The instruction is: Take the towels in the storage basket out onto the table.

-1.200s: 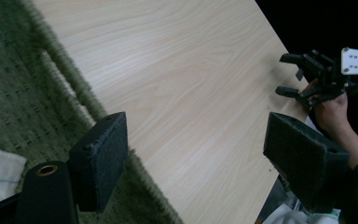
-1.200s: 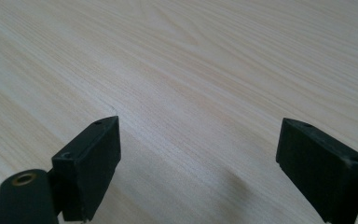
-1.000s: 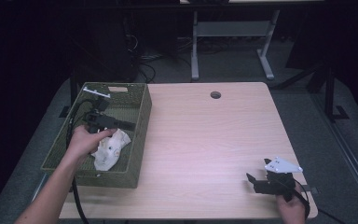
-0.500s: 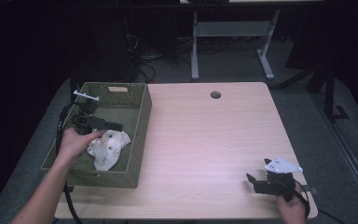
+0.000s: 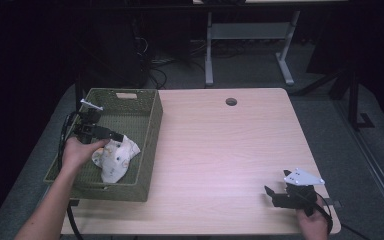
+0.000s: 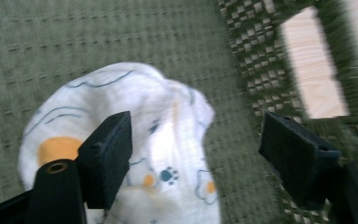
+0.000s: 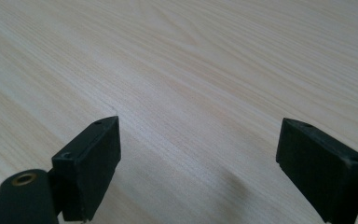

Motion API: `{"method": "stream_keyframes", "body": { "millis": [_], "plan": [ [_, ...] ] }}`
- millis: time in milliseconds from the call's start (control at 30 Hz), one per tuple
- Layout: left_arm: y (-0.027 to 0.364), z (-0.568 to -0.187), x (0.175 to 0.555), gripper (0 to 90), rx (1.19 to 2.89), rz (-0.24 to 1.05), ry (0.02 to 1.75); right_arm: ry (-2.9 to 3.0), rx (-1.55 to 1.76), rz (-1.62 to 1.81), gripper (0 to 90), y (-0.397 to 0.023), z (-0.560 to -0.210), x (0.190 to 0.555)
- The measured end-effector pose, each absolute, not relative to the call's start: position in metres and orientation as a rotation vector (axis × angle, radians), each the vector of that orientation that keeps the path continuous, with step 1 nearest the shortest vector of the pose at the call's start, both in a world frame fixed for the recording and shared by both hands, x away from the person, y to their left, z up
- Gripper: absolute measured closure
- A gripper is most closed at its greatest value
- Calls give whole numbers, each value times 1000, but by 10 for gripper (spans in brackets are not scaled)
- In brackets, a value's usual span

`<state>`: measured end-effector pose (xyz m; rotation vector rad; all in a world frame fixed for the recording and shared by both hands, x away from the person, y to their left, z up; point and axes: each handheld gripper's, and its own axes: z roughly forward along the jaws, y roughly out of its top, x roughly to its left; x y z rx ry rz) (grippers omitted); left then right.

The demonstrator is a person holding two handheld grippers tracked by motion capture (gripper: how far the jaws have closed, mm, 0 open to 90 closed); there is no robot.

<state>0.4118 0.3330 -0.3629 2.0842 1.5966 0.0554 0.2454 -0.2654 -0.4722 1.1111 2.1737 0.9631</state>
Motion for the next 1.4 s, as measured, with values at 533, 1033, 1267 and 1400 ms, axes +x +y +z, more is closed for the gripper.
{"method": "stream_keyframes", "body": {
  "millis": [533,1033,1267,1400],
  "plan": [
    [335,-383,424,269,2204,170,1738,2174,1115,967,133,-265,-471,244],
    [320,-421,437,364,2447,117,1830,2170,1107,971,134,-267,-471,245],
    [317,-423,436,435,2462,104,1814,2170,1106,972,134,-267,-471,244],
    [318,-423,436,465,2473,89,1790,2166,1111,972,134,-267,-471,244]
  ]
}}
